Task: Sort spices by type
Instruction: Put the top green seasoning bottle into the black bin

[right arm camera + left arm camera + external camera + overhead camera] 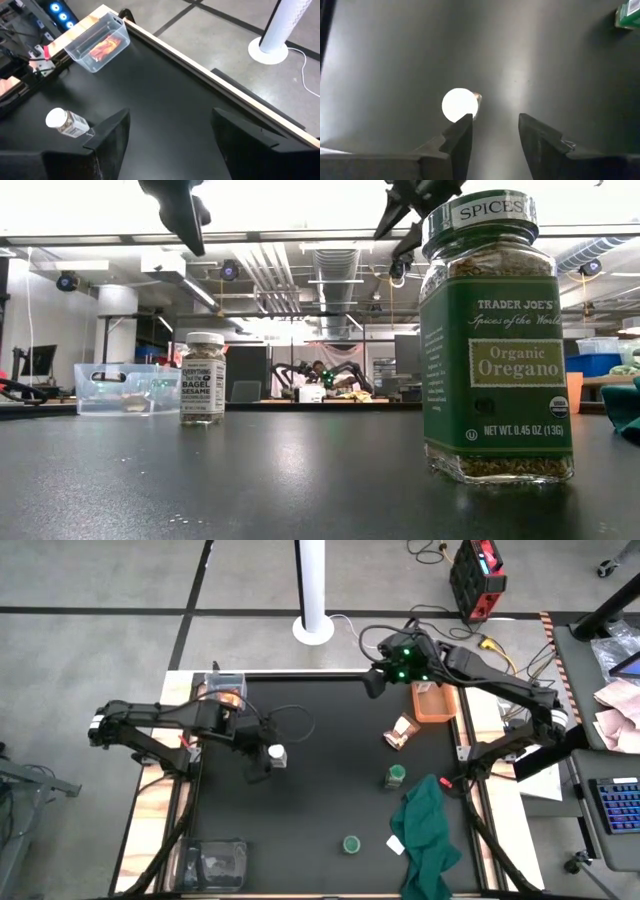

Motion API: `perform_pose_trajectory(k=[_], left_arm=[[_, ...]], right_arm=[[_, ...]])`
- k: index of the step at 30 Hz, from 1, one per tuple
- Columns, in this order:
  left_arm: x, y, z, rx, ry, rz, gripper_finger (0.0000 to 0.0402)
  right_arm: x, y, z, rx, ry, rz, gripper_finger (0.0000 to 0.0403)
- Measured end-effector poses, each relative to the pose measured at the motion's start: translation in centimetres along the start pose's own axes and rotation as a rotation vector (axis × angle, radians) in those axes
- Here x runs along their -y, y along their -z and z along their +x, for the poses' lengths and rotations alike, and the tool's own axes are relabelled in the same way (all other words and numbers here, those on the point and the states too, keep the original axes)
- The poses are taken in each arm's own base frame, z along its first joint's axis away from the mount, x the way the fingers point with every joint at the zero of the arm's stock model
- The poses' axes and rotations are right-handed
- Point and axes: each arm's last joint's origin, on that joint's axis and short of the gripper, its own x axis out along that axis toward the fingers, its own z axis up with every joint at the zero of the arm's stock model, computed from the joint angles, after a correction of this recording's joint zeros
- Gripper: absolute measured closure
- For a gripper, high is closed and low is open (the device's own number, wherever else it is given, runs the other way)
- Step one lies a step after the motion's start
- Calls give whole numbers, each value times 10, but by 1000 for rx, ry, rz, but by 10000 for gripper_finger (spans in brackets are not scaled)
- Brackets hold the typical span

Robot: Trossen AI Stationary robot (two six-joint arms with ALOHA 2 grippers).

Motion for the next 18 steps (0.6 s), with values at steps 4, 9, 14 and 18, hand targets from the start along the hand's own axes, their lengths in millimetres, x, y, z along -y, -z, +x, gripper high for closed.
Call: perform_pose_trajectory(k=[4,9,14,18], left_arm=[[-2,-1,0,4,-3,50,255],[-1,-2,0,22,1,65,256],[-1,-5,0,49,4,73,256],[-1,-8,0,75,8,69,256]], right_arm=[[1,2,-5,-15,6,-1,131],[2,6,-11,-52,4,-7,137],[3,14,-15,-142,-18,61,143],[0,24,-17,-243,-9,158,144]])
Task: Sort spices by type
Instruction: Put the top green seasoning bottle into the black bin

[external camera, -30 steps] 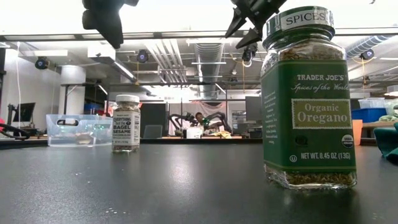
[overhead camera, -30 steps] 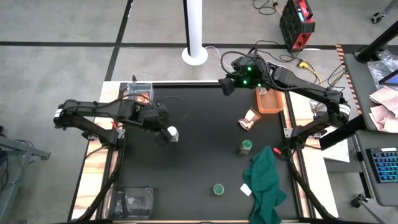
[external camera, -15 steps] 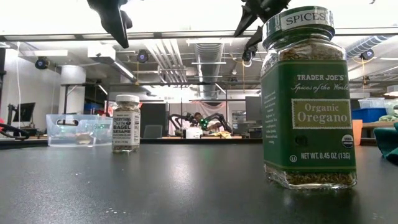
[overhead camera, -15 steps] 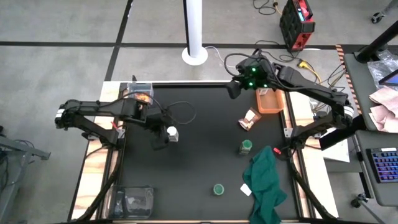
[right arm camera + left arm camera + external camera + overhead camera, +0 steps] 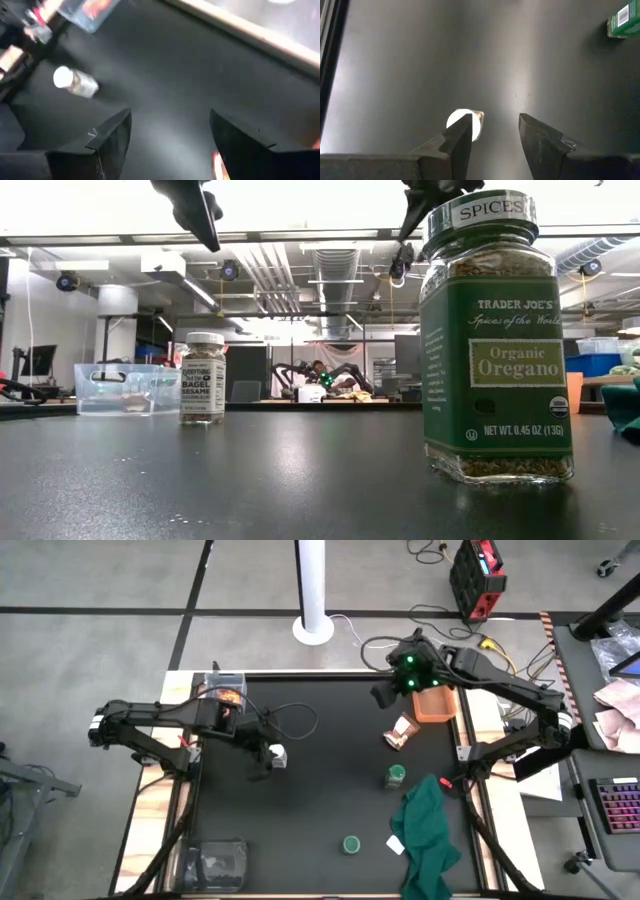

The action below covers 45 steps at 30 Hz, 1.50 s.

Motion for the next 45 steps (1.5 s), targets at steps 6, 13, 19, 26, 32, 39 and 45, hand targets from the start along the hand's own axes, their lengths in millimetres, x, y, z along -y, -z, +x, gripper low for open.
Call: perform_pose_trajectory(k=[6,13,19,26,32,39,45], left_arm=[[0,-2,0,22,-5,-5,256],[-1,-6,0,60,-42,-12,256],[-2,-7,0,82,-65,-15,256],[-2,-11,-1,119,-74,-29,256],[-1,-12,-1,131,-72,-34,256],[-1,-12,-1,130,-71,-56,256],[-1,-12,-1,130,-71,-58,256]], right_arm=[[-7,24,-1,-202,20,145,135],[-24,56,-7,-423,71,309,122],[-49,86,-11,-523,120,374,105],[-63,113,13,-596,316,377,82],[-62,132,54,-634,403,328,69],[-50,151,86,-620,397,364,75],[-36,168,101,-630,440,390,76]])
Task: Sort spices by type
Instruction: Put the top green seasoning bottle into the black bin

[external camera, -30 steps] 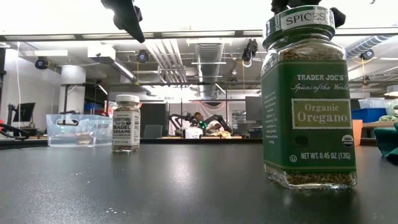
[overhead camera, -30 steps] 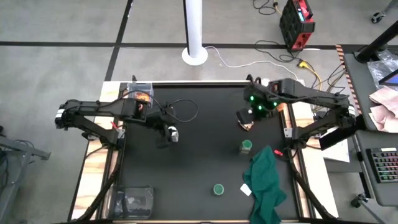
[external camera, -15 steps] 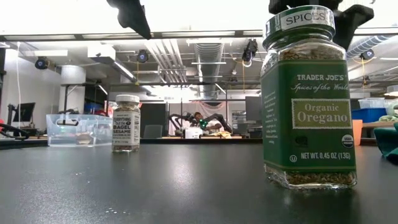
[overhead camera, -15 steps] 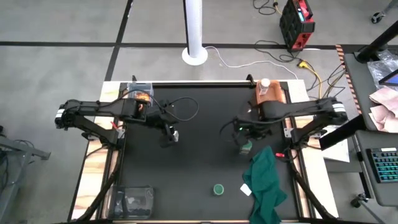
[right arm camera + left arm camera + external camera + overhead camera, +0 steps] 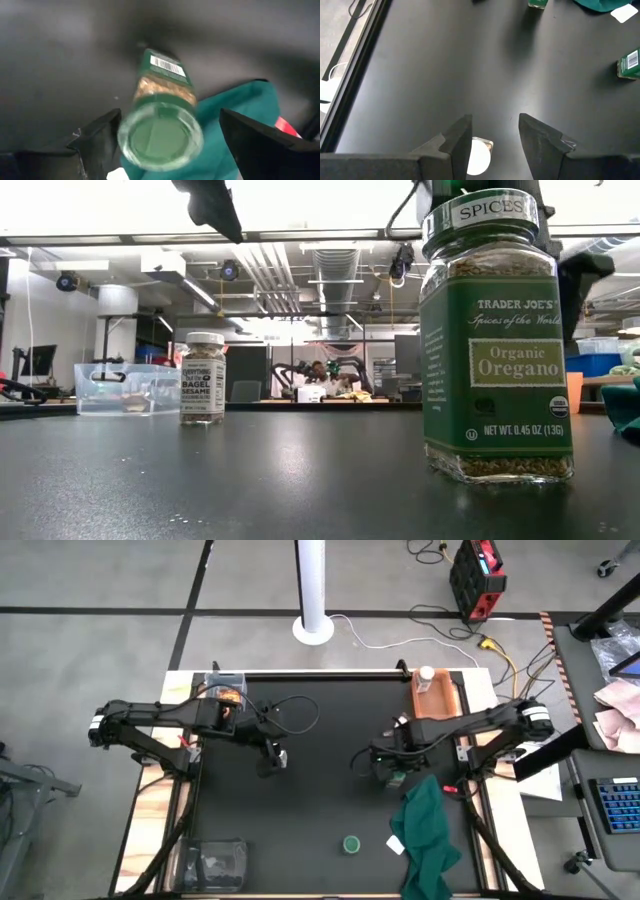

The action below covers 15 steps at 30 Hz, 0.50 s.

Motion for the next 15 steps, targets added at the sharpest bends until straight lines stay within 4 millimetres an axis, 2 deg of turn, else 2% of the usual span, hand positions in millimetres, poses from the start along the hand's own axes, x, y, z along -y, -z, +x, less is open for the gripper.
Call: perform_pose_trajectory(k=[7,10,14,15], left_arm=[[0,0,0,4,1,-1,256],[0,-1,0,5,1,-5,256],[0,-1,0,7,1,-9,256],[0,-1,0,7,1,-10,256]], right_arm=[[-4,-2,10,-5,-63,14,106],[-5,-2,11,-12,-73,30,139],[-5,-2,11,-19,-76,24,209],[-5,-2,10,-19,-77,9,213]])
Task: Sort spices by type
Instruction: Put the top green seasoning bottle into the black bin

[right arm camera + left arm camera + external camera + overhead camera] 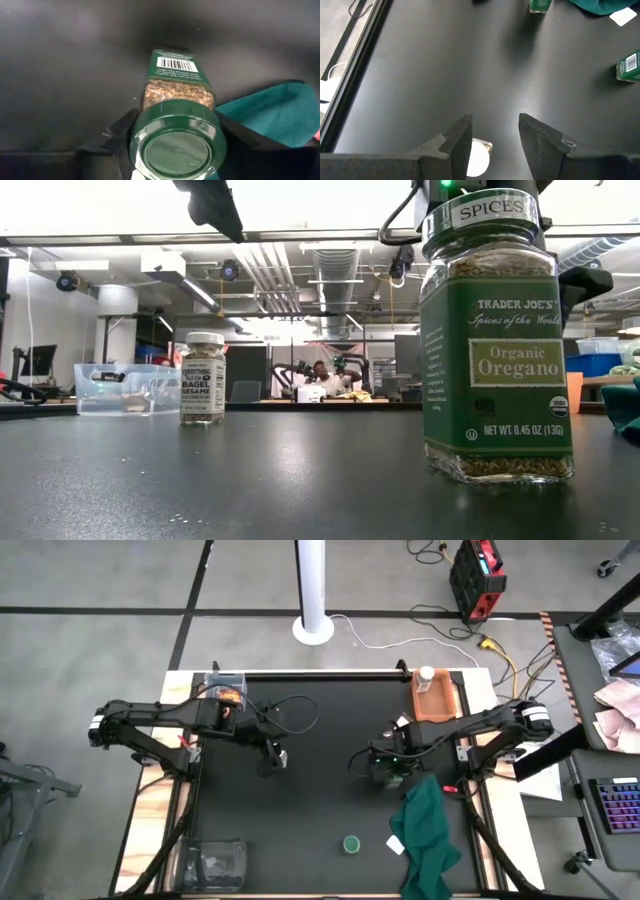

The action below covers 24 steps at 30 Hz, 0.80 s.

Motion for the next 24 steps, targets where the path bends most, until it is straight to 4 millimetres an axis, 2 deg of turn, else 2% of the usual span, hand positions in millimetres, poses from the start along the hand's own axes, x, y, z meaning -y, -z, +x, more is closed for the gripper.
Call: perform_pose_trajectory(k=[3,5,12,15,18,24], left_arm=[[0,0,0,0,0,-12,256],[0,0,0,5,1,-46,256],[5,-15,-8,179,54,-114,249],[6,-17,-8,199,61,-119,229],[6,-19,-5,213,26,-114,196],[7,-26,10,231,-98,-37,140]], right_arm=[[-1,-2,-4,4,-15,-46,213],[-4,-6,-14,21,-50,-88,213],[-36,-33,-83,207,-336,-285,213],[-50,-46,-111,309,-423,-334,213],[-65,-58,-130,375,-470,-383,213],[-101,-73,-148,424,-525,-488,213]])
